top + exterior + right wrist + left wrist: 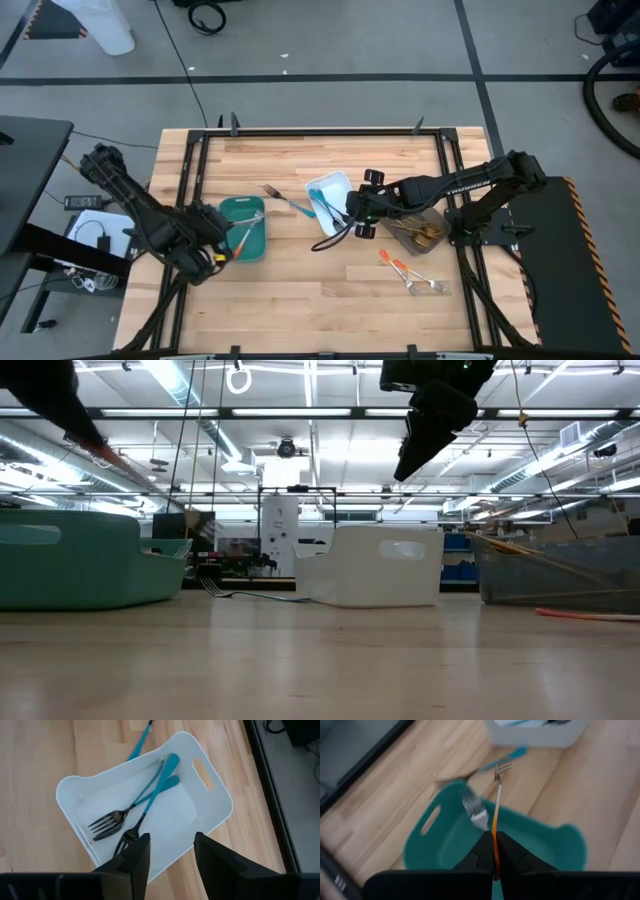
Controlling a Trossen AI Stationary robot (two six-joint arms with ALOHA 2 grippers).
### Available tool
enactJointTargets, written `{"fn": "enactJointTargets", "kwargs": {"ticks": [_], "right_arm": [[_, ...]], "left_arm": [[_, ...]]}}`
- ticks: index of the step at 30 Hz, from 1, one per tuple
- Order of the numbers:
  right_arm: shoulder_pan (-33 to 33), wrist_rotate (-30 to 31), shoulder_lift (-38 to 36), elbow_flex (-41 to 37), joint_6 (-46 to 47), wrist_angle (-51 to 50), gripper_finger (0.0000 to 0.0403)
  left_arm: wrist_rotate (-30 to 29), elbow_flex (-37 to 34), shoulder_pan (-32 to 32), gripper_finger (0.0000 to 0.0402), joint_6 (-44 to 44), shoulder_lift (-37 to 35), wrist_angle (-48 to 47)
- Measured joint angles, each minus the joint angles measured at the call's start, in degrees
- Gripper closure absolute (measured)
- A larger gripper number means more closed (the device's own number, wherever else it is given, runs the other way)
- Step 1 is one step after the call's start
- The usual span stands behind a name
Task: Sort silverware by color (type)
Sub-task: Put the orange fork into the green bin
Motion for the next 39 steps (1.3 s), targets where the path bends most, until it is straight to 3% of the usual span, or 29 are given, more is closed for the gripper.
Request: {"fn": "enactJointTargets", "kwargs": {"ticks": [6, 13, 32, 39], "right_arm": [[0.0, 0.0, 0.0, 0.0, -0.1, 0.0, 0.0244], [-0.2, 0.0, 0.0, 0.0, -0.2, 0.0, 0.0244], [-0.2, 0.0, 0.0, 0.0, -0.4, 0.4, 0.0244], [-0.2, -0.1, 0.0, 0.0, -0.1, 0.8, 0.0244]], "left_arm": [[4.5, 0.0, -2.5, 0.0389, -8.0, -4.0, -9.8], [8.2, 2.2, -3.5, 0.0389, -11.7, -5.5, -17.7], [11.4, 3.3, -2.5, 0.0389, -8.1, -6.0, -17.8], [8.4, 3.3, 0.1, 0.0389, -5.2, -5.9, -17.8]]}}
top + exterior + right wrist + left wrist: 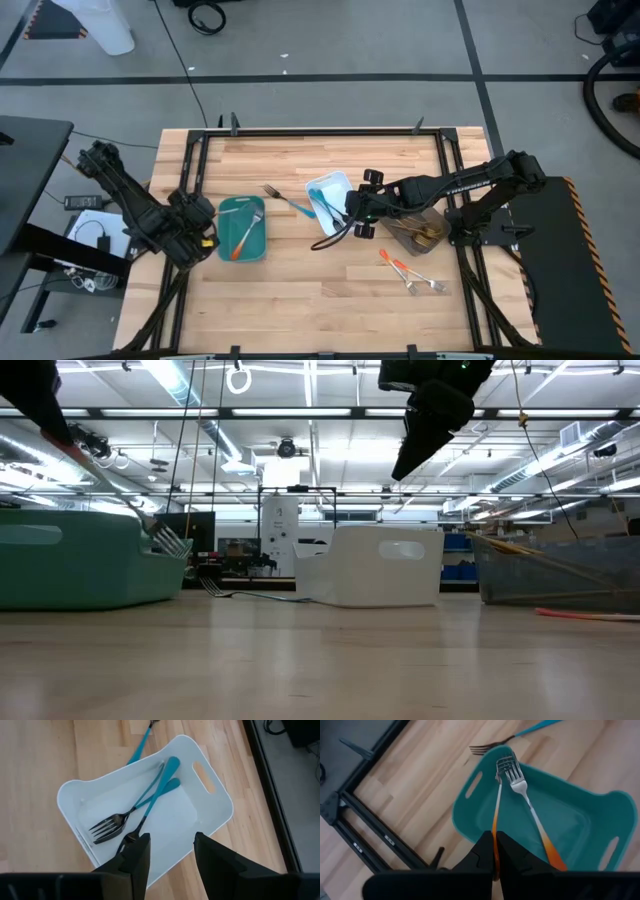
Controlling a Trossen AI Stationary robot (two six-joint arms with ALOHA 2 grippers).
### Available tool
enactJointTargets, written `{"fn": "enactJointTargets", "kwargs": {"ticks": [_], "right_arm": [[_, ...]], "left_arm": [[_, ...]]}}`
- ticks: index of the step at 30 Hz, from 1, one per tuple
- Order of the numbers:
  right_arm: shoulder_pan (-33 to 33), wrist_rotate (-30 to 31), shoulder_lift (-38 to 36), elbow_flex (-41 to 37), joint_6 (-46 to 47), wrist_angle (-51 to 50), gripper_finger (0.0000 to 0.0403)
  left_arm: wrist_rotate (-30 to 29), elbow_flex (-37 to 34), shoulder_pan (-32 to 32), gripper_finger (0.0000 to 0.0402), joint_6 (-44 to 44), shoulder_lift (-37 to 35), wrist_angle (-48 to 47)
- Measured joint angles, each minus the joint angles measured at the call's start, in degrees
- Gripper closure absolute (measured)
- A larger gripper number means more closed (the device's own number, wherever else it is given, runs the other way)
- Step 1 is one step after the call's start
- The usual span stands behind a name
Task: Sort silverware by color (type)
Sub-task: Put the orange fork into the green bin
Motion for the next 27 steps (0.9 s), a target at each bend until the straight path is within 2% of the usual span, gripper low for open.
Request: {"fn": "enactJointTargets", "kwargs": {"ticks": [5, 10, 13, 21, 27], "right_arm": [[0.0, -1.6, 0.0, 0.0, 0.2, 0.0, 0.0244], [0.0, -1.6, 0.0, 0.0, 0.3, 0.0, 0.0244], [0.0, -1.6, 0.0, 0.0, 0.2, 0.0, 0.0244], [0.0, -1.6, 0.0, 0.0, 0.1, 0.7, 0.0244], [0.0, -2.1, 0.0, 0.0, -0.9, 2.4, 0.0244]], "left_arm": [[0.4, -0.5, 1.8, 0.0389, 1.7, 0.1, 0.0], [5.8, -3.1, 2.2, 0.0381, 1.4, 0.1, 0.6], [7.1, -3.8, 2.2, 0.0352, 0.2, 0.1, 2.2], [7.2, -3.8, 2.2, 0.0241, 0.7, 0.1, 10.4], [11.9, -3.8, 5.1, 0.0224, -0.4, 2.4, 11.2]]}}
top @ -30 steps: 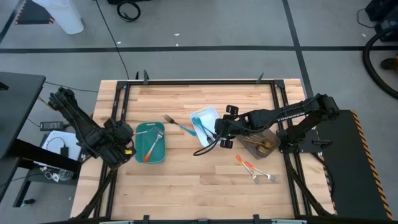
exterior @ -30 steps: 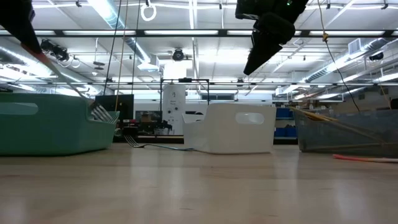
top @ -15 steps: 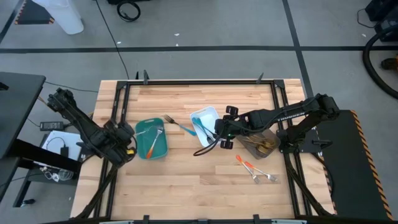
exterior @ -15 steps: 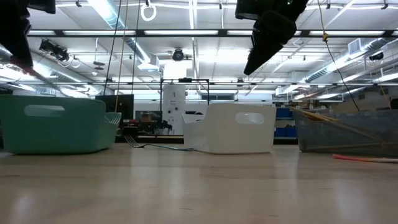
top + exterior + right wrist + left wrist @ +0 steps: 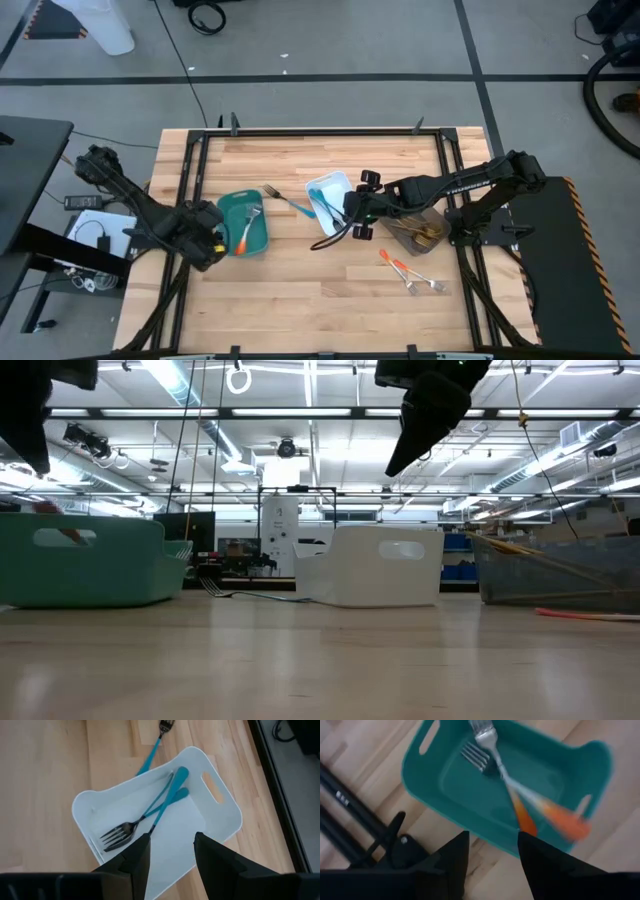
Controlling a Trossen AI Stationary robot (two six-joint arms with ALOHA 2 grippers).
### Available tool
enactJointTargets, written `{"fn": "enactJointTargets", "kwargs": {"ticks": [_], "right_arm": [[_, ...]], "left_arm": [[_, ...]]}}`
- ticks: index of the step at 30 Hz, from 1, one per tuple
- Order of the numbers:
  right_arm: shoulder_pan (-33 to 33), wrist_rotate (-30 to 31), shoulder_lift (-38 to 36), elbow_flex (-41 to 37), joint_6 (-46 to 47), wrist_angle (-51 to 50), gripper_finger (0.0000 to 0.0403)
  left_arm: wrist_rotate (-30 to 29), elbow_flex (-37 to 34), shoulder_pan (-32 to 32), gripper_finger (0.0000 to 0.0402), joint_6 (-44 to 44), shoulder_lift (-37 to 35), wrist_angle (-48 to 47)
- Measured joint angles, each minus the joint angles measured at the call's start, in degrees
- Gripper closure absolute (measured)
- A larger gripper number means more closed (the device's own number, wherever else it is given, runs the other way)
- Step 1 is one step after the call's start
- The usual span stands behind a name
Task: Sort silverware by color (type)
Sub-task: Put the orange fork into the green bin
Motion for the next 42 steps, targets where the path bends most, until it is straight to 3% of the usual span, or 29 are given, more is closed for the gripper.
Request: {"fn": "enactJointTargets", "kwargs": {"ticks": [9, 20, 35, 42], "right_arm": [[-0.6, -0.4, 0.0, 0.0, -1.0, 1.0, 0.0244], [-0.5, -0.9, 0.0, 0.0, -1.4, 1.0, 0.0244], [-0.5, -2.4, 0.0, 0.0, -2.0, 1.0, 0.0244], [-0.5, -2.4, 0.0, 0.0, -1.8, 1.0, 0.0244]], "left_arm": [[3.0, 0.0, 10.0, 0.0229, 3.7, 8.6, 2.0], [4.2, 0.0, 17.0, 0.0230, 14.5, 14.4, 14.0], [8.9, -7.6, 18.6, 0.0230, 14.9, 16.6, 24.1], [11.3, -10.1, 18.6, 0.0230, 14.2, 16.6, 23.7]]}}
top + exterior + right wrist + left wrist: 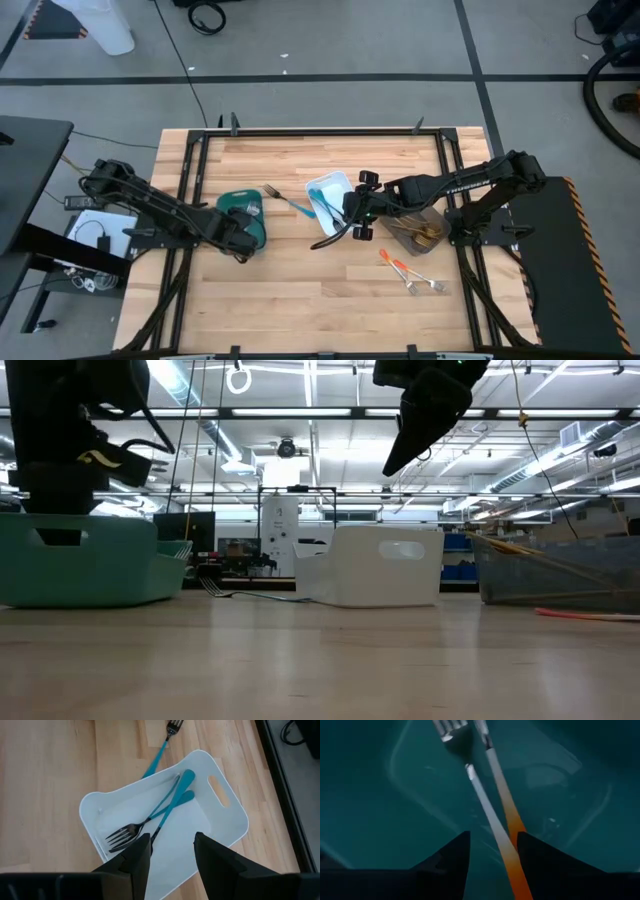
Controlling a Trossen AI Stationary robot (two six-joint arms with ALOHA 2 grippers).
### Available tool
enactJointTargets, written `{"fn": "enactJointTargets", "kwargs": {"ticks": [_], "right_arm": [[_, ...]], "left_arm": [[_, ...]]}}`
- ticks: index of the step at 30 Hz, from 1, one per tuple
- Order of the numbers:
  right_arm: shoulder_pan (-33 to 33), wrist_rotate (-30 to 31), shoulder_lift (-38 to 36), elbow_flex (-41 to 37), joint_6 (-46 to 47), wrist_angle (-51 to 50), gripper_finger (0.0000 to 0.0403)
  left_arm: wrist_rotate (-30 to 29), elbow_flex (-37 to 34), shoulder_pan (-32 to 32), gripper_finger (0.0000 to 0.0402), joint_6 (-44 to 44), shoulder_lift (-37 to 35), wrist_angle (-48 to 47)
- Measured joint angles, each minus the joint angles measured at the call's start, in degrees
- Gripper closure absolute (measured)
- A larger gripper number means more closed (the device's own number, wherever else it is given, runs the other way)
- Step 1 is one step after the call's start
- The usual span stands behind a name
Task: Sort silverware by color (type)
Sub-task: Put the orange fork into the green bin
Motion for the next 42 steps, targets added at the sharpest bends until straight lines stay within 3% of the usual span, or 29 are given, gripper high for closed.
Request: {"fn": "enactJointTargets", "kwargs": {"ticks": [21, 30, 37, 42], "right_arm": [[0.0, -0.8, 0.0, 0.0, 0.0, 1.1, 0.0244], [0.0, -1.2, 0.0, 0.0, 0.5, 1.7, 0.0244], [0.0, -5.7, 0.1, -2.5, 1.1, 5.7, 0.0244], [0.0, -7.7, 0.1, -5.8, 3.0, 8.0, 0.0244]], "left_arm": [[-8.7, 8.3, 0.6, 0.0230, 8.4, 0.0, -1.9], [-8.9, 8.3, 0.5, 0.0230, 25.1, 0.0, 10.6], [-9.7, 8.3, 0.6, 0.0230, 41.1, 0.0, 23.4], [-9.8, 8.3, 0.6, 0.0230, 44.0, 0.0, 30.5]]}}
